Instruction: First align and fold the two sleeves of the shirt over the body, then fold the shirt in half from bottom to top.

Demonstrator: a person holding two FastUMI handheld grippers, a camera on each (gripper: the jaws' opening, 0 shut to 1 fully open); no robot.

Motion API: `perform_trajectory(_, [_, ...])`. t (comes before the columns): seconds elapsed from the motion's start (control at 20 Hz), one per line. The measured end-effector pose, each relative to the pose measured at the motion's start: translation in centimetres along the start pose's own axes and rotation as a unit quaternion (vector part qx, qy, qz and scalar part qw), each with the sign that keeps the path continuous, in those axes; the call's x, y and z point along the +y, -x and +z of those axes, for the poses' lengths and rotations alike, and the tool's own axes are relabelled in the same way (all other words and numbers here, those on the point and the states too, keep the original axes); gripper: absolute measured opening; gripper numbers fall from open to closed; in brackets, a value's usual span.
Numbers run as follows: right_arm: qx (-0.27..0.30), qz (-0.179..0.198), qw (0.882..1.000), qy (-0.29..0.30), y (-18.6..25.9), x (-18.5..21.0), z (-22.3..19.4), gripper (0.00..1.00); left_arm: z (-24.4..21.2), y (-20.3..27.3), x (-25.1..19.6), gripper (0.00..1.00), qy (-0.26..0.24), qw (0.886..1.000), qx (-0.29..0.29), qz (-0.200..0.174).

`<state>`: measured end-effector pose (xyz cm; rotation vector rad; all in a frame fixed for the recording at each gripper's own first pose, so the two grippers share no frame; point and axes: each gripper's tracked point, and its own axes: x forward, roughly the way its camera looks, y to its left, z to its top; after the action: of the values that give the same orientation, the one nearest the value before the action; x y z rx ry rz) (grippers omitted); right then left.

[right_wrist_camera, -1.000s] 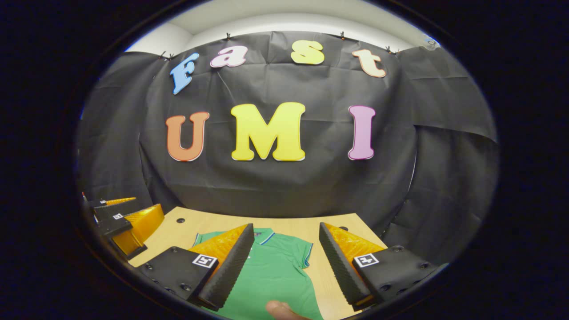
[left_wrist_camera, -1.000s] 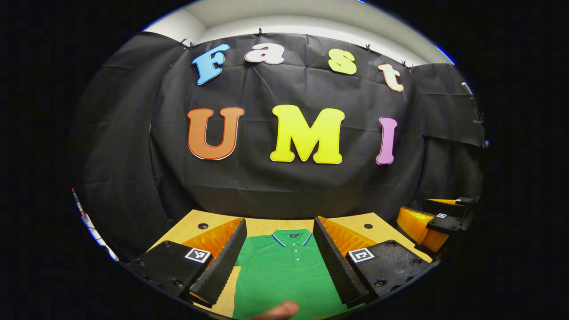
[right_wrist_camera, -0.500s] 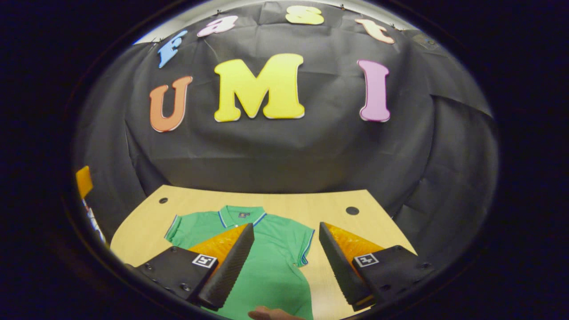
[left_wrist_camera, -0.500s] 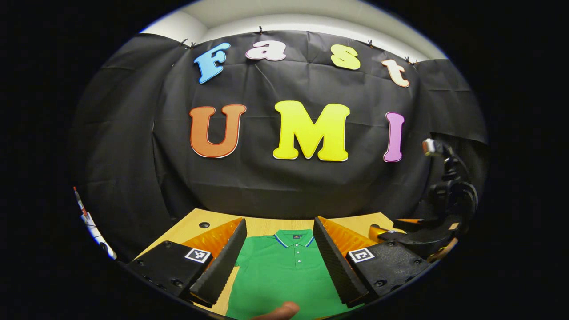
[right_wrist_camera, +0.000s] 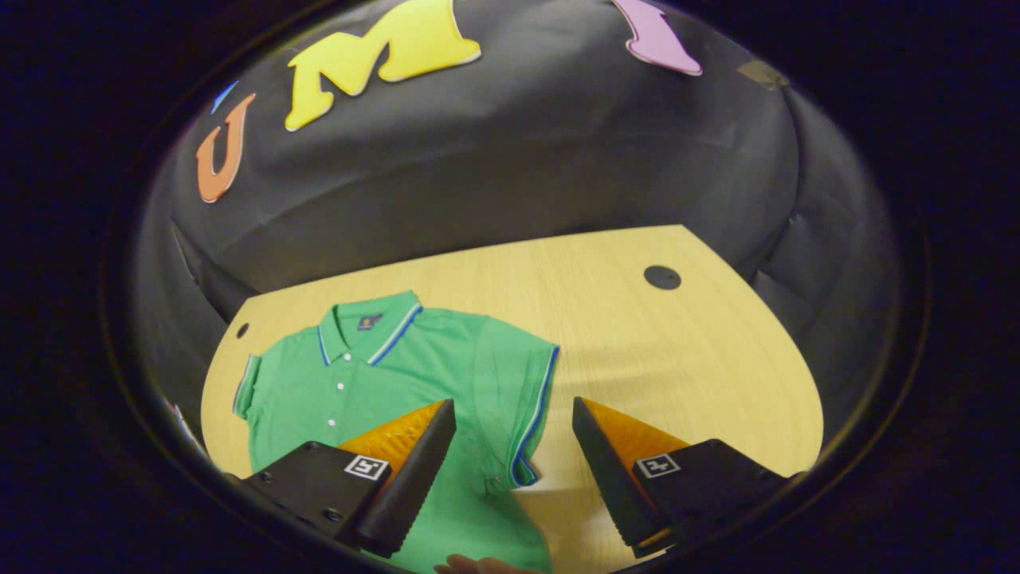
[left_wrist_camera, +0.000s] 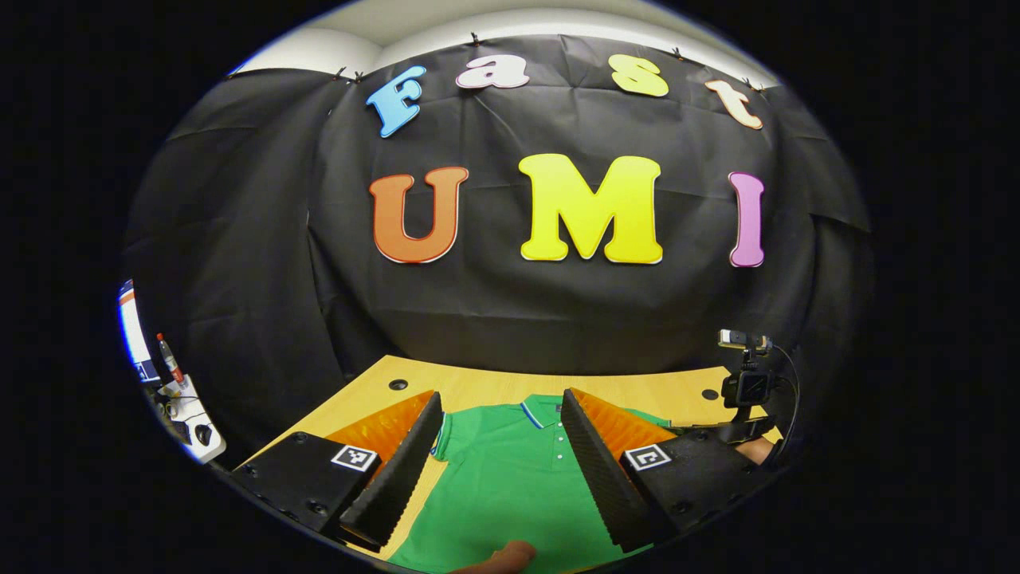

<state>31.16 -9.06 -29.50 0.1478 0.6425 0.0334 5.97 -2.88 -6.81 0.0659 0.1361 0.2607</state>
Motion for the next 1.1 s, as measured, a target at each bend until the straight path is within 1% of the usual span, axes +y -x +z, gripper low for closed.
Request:
perform_trajectory(0.05, [0.013,0.001,1.0,-0.001,-1.1,-0.2,-0.5,0.94,-0.7,0.0,0.0,0.96,0.003,1.0,0.009,0.008])
perform_trajectory(0.1, [0.024,0.003,1.0,-0.004,-1.8,-0.3,-1.1,0.96,-1.3,-0.1,0.1,0.97,0.006,1.0,0.017,0.015])
perform_trajectory(0.2, [0.049,0.008,0.999,-0.015,-3.0,-0.2,-2.2,0.96,-1.9,-0.1,0.4,0.96,0.007,0.999,0.028,0.03])
perform_trajectory(0.25, [0.057,0.008,0.998,-0.016,-3.3,-0.3,-2.5,0.96,-1.9,-0.1,0.5,0.97,0.008,0.999,0.03,0.036])
perform_trajectory(0.3, [0.047,0.004,0.999,-0.016,-3.6,-0.7,-2.0,0.97,-2.1,0.0,0.4,0.97,0.008,0.999,0.032,0.039])
perform_trajectory(0.45, [0.046,-0.009,0.998,-0.038,-4.0,-1.1,-1.5,0.68,-2.8,0.0,0.8,0.97,0.007,0.998,0.04,0.04])
perform_trajectory(0.5, [0.052,-0.007,0.998,-0.046,-3.9,-0.9,-1.4,0.67,-3.1,-0.1,0.9,0.97,0.008,0.998,0.044,0.04])
perform_trajectory(0.65, [0.057,-0.013,0.997,-0.058,-4.4,-1.0,-1.3,0.4,-4.1,-0.6,1.4,0.97,0.013,0.998,0.058,0.035])
perform_trajectory(0.7, [0.055,-0.014,0.996,-0.063,-4.4,-0.9,-1.2,0.39,-4.4,-0.7,1.7,0.97,0.015,0.997,0.062,0.034])
perform_trajectory(0.75, [0.06,-0.019,0.996,-0.063,-4.4,-1.0,-1.4,0.47,-4.6,-0.8,1.9,0.97,0.017,0.997,0.064,0.031])
perform_trajectory(0.8, [0.062,-0.038,0.996,-0.055,-4.8,-1.7,-1.5,0.38,-4.6,-0.9,2.1,0.97,0.016,0.997,0.063,0.029])
perform_trajectory(0.85, [0.066,-0.049,0.995,-0.051,-4.2,-1.9,-1.6,0.3,-4.5,-1.0,2.5,0.97,0.015,0.998,0.063,0.027])
perform_trajectory(0.9, [0.067,-0.053,0.995,-0.047,-4.3,-1.6,-1.5,0.21,-4.5,-1.1,2.8,0.97,0.013,0.998,0.062,0.025])
perform_trajectory(0.95, [0.069,-0.048,0.996,-0.041,-4.2,-1.2,-1.7,0.19,-4.5,-1.1,3.1,0.97,0.011,0.998,0.062,0.023])
perform_trajectory(1.05, [0.07,-0.056,0.996,-0.027,-4.2,-1.2,-1.8,0.21,-4.7,-1.1,3.8,0.97,0.013,0.998,0.063,0.02])
perform_trajectory(1.1, [0.067,-0.063,0.995,-0.022,-4.2,-1.4,-1.7,0.14,-4.8,-1.1,4.2,0.97,0.013,0.998,0.063,0.019])
